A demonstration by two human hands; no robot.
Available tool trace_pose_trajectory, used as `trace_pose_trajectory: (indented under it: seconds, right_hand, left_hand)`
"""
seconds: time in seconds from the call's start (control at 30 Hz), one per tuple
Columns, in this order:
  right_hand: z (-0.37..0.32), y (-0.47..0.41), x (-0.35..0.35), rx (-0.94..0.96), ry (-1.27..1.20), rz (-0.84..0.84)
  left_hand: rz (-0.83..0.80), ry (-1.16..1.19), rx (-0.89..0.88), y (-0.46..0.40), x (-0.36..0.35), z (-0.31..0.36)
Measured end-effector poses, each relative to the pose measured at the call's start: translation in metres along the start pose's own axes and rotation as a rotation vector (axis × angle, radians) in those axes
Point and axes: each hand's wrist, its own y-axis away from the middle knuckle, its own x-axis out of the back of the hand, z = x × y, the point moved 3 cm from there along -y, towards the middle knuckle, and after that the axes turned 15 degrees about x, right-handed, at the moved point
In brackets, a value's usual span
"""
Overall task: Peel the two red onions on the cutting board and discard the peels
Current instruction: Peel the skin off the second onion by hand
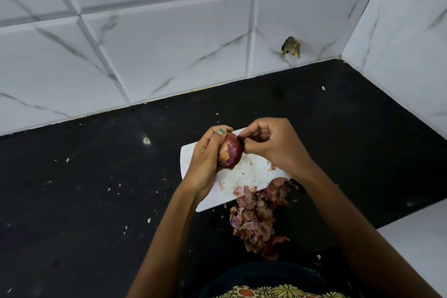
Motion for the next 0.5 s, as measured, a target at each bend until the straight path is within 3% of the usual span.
trace_pose_trajectory:
  seconds: [0.5]
  right_hand:
    - [-0.002,0.0036,-0.0065,0.016,-0.021,-0.054]
  left_hand:
    - [0.019,-0.012,-0.011,-0.0024,0.0025,-0.0053]
